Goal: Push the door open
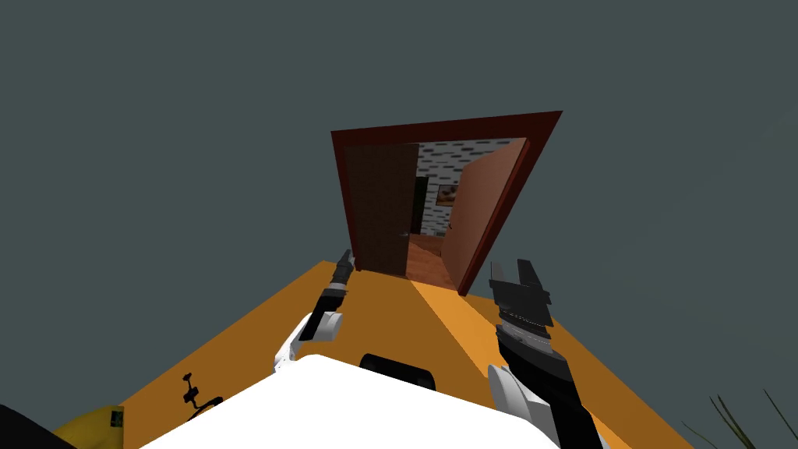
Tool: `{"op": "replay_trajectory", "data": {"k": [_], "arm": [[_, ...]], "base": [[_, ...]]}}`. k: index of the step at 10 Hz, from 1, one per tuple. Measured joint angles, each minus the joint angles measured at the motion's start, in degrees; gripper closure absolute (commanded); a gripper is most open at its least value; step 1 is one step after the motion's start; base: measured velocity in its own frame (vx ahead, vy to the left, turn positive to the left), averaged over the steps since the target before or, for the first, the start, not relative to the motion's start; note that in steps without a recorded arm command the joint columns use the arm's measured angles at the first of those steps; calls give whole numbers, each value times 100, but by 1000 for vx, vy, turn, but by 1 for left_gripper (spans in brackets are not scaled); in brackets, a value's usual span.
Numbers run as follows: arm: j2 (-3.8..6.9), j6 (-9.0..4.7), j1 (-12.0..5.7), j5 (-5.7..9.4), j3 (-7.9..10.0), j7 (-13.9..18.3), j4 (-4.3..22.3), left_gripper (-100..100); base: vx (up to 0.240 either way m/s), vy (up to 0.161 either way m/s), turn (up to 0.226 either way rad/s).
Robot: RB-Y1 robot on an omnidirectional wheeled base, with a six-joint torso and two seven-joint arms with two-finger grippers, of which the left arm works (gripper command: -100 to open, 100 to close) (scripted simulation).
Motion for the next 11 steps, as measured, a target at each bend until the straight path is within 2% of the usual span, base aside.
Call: {"op": "replay_trajectory", "data": {"k": [2, 4, 6, 11], "arm": [[33, -30, -90, 27, 23, 17, 199, -100], [56, -138, -269, 57, 46, 22, 580, -100], [62, -180, -380, 84, 52, 18, 841, -100], [76, -416, -703, 140, 77, 15, 1654, -100]], "base": [[75, -19, -55], [93, -15, -66], [94, -18, -36], [91, -16, -61]]}}
